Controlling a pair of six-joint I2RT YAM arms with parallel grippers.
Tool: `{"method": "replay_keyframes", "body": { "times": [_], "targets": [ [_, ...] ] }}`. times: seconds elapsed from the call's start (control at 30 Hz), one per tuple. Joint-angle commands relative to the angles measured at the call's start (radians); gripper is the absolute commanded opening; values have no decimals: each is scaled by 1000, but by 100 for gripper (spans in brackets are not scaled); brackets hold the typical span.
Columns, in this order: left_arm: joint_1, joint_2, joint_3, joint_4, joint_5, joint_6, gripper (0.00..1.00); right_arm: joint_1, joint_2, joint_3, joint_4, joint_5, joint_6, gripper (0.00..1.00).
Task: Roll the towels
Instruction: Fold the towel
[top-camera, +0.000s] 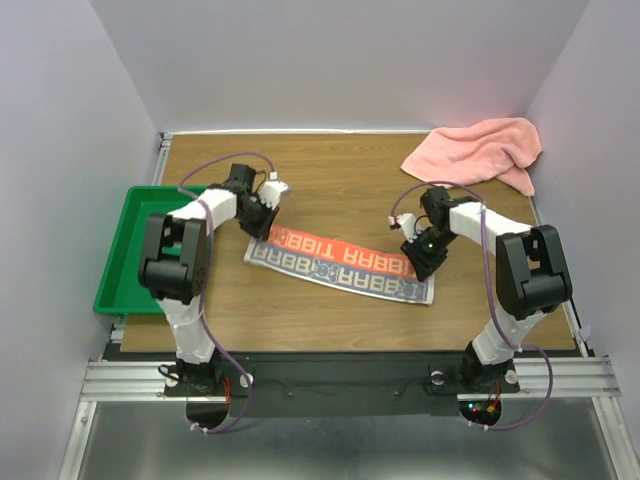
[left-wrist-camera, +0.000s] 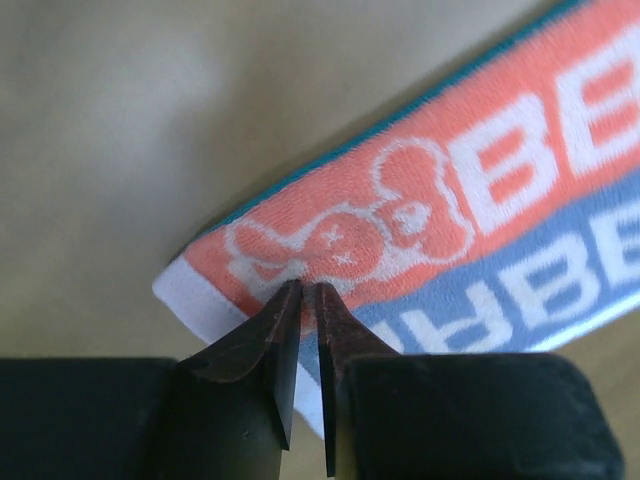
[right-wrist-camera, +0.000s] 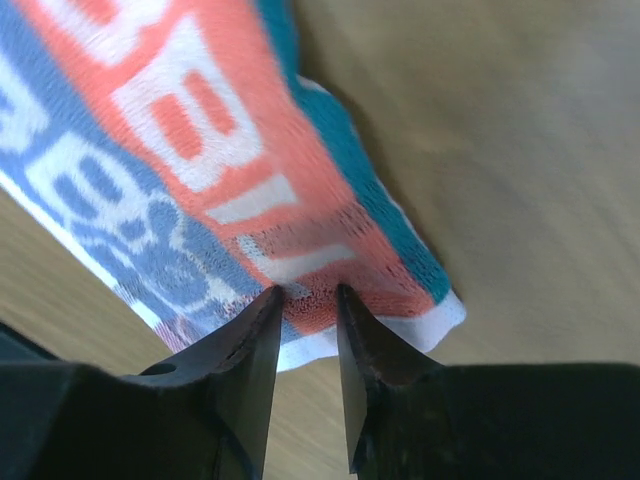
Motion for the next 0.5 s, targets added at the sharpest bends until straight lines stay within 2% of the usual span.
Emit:
{"method": "replay_keyframes", "body": {
  "times": [0.0, 0.03, 0.1, 0.13, 0.17, 0.2, 0.23, 0.3, 0.37, 0.4, 0.43, 0.47],
  "targets": [
    [-34, 163, 232, 66, -43, -46, 23, 121, -4, -86, -74, -19, -1, 38],
    [-41, 253, 357, 45, -37, -49, 23, 171, -12, -90, -83, -67, 6, 40],
    [-53, 341, 495, 20, -29, -61, 23, 237, -21, -87, -103, -112, 26, 45],
    [-61, 382, 564, -3, -8, -66, 23, 311, -32, -77, -110, -132, 37, 46],
    [-64, 458, 703, -20, 0, -83, 24, 343, -37, -46, -109, -144, 62, 48],
    [-67, 494, 776, -34, 20, -91, 26, 369, -40, -21, -114, -172, 71, 49],
    [-70, 561, 928, -54, 31, -100, 31, 396, -43, 3, -121, -239, 76, 50],
    [-71, 606, 1060, -112, 42, -141, 36, 399, -35, 86, -161, -296, 80, 50],
    [-71, 599, 1134, -129, 37, -152, 39, 397, -49, 124, -183, -316, 82, 50],
    [-71, 574, 1122, -130, 26, -154, 40, 394, -63, 134, -181, -316, 79, 50],
    [-70, 545, 1096, -118, 16, -157, 40, 381, -79, 143, -180, -316, 74, 50],
    [-70, 468, 1000, -106, 13, -154, 41, 370, -104, 144, -166, -319, 76, 50]
  ]
}}
